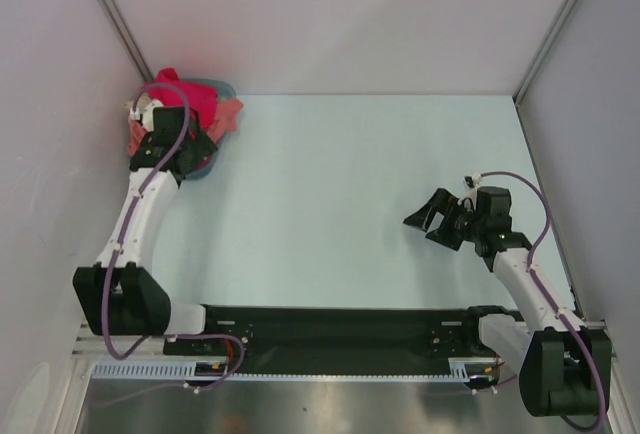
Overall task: Fold and stack the t-shirts
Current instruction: Grab the tshirt from the pile
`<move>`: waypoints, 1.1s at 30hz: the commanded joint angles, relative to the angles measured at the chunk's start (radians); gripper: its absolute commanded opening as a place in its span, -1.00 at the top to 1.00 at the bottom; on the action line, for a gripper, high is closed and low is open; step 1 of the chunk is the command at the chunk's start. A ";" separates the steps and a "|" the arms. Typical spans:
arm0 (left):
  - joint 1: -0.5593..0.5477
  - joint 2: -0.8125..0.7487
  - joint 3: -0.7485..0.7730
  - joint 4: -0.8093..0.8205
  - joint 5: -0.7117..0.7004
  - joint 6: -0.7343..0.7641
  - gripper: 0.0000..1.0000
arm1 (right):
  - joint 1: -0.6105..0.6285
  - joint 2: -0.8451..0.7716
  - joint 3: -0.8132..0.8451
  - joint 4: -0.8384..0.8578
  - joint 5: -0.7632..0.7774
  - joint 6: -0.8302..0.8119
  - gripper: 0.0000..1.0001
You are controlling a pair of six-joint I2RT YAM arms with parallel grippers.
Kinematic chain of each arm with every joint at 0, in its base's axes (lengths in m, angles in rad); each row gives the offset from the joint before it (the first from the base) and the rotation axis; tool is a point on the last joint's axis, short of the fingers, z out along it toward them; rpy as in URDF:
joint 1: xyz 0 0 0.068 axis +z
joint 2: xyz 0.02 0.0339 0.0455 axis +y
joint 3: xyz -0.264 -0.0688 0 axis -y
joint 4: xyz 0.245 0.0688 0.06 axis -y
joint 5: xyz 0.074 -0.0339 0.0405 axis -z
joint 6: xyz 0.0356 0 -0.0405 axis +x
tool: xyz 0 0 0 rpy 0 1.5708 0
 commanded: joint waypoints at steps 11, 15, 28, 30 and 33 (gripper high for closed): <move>0.109 0.529 0.397 -0.033 -0.054 0.111 -0.69 | 0.067 -0.023 0.049 0.074 -0.081 0.003 -0.99; 0.111 0.579 0.432 0.007 -0.060 0.115 -0.47 | 0.092 -0.020 0.043 0.088 -0.083 0.008 -0.99; 0.106 0.418 0.578 0.022 -0.056 0.192 0.99 | 0.099 -0.018 0.062 0.069 -0.077 0.017 -0.99; 0.106 0.389 0.651 0.042 -0.025 0.227 0.99 | 0.101 -0.024 0.060 0.075 -0.071 0.022 -0.99; 0.103 0.361 0.763 0.157 0.045 0.291 1.00 | 0.104 -0.027 0.054 0.085 -0.063 0.033 -0.99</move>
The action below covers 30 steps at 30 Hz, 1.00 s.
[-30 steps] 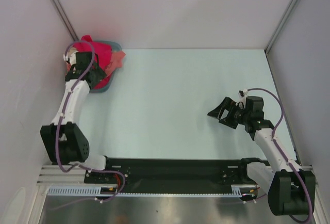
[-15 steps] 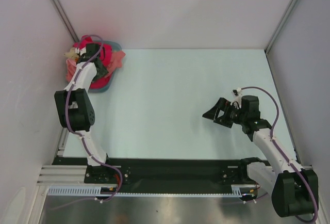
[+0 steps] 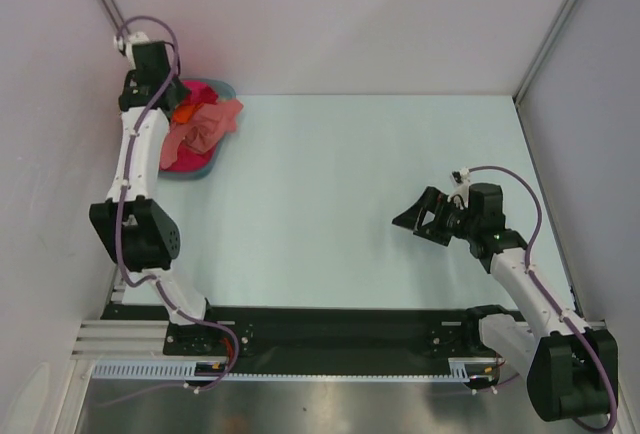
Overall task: Fold and stack the t-shirts
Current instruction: Grab the tshirt from the pile, then move the tshirt to the center of the board
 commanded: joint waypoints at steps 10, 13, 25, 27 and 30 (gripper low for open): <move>-0.029 0.042 0.643 0.452 0.309 0.092 0.99 | 0.019 0.021 0.037 0.029 0.034 0.010 -0.99; -0.031 0.026 0.639 0.598 0.300 -0.026 0.99 | 0.024 0.038 0.035 0.046 0.043 0.014 -0.99; -0.256 -0.036 0.702 0.749 0.607 -0.485 0.99 | 0.071 0.077 0.057 0.114 0.094 0.051 -0.99; -0.342 -0.072 0.630 0.733 0.659 -0.483 0.99 | 0.081 0.070 0.069 0.111 0.097 0.050 -0.99; -0.416 -0.113 0.561 0.655 0.765 -0.480 0.99 | 0.102 0.049 0.101 0.080 0.095 0.018 -0.99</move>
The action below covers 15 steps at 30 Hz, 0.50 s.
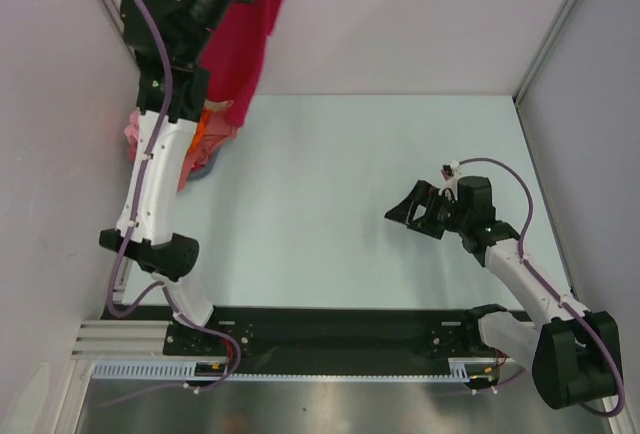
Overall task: Fold and stack the t-shirts
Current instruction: Move the tshirt to the center of the board
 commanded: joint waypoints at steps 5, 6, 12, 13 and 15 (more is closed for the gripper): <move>-0.177 -0.236 -0.422 -0.095 0.241 0.046 0.99 | 0.081 -0.131 0.149 -0.107 0.055 -0.093 -0.99; -0.183 -0.288 -0.495 -0.094 0.247 0.038 0.99 | 0.089 -0.150 0.161 -0.130 0.069 -0.108 -0.99; -0.229 -0.383 -0.852 -0.082 0.345 0.030 0.99 | 0.118 -0.237 0.190 -0.230 0.118 -0.127 -0.99; -0.228 -0.418 -0.885 -0.094 0.356 0.043 0.99 | 0.119 -0.237 0.189 -0.233 0.115 -0.130 -0.99; -0.226 -0.477 -0.990 -0.180 0.314 0.128 0.99 | 0.135 -0.244 0.183 -0.238 0.117 -0.141 -0.99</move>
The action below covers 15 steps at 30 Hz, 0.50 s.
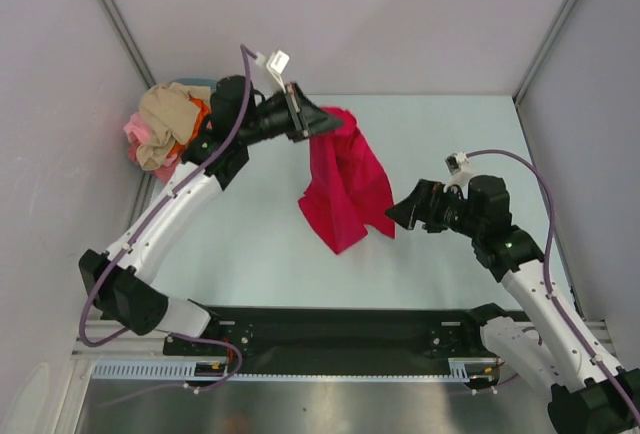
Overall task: Fold and stack the t-shirts
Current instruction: Move the tshirt to the center of the board
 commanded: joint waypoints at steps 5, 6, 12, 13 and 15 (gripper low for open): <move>-0.002 -0.292 -0.376 -0.052 0.020 0.091 0.99 | 0.106 0.081 -0.017 -0.010 0.028 -0.096 -0.99; -0.002 -0.304 -0.406 -0.035 0.038 0.079 0.99 | 0.153 0.099 -0.027 0.009 0.037 -0.101 -0.99; -0.002 -0.408 -0.495 -0.042 0.074 0.076 0.99 | 0.311 0.210 -0.122 0.133 0.250 -0.136 -0.99; -0.002 -0.416 -0.497 -0.050 0.078 0.077 0.99 | 0.327 0.233 -0.131 0.195 0.251 -0.139 -0.94; -0.002 -0.437 -0.503 -0.059 0.094 0.074 0.99 | 0.365 0.285 -0.134 0.245 0.304 -0.156 -0.88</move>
